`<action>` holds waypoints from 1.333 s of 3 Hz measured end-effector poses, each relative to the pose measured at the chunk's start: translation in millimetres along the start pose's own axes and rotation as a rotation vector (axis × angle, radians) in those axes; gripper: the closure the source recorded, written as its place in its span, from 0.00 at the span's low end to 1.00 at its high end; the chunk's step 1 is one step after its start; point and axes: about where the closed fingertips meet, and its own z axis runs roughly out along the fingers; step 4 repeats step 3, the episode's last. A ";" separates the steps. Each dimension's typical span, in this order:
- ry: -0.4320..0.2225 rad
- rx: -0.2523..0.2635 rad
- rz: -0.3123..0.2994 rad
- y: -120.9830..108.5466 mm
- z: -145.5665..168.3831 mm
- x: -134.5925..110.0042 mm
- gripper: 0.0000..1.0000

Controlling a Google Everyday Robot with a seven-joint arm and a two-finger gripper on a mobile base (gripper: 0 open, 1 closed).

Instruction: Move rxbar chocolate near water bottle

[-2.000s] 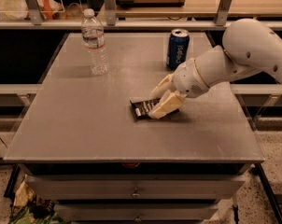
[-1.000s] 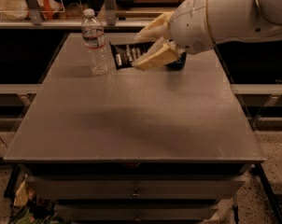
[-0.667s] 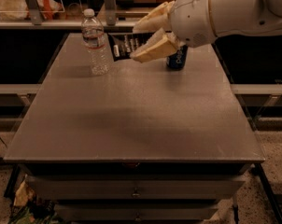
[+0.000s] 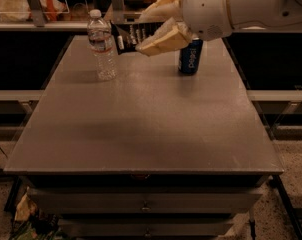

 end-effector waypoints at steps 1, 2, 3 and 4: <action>-0.002 -0.003 -0.004 0.8 1.2 -3.1 0.82; -0.004 -0.005 -0.008 1.7 2.4 -6.2 0.59; -0.005 -0.007 -0.012 2.5 3.5 -9.2 0.35; -0.005 -0.007 -0.012 2.5 3.5 -9.2 0.35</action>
Offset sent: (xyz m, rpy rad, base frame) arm -0.0014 0.0026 0.0012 -0.0014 -0.0022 0.0041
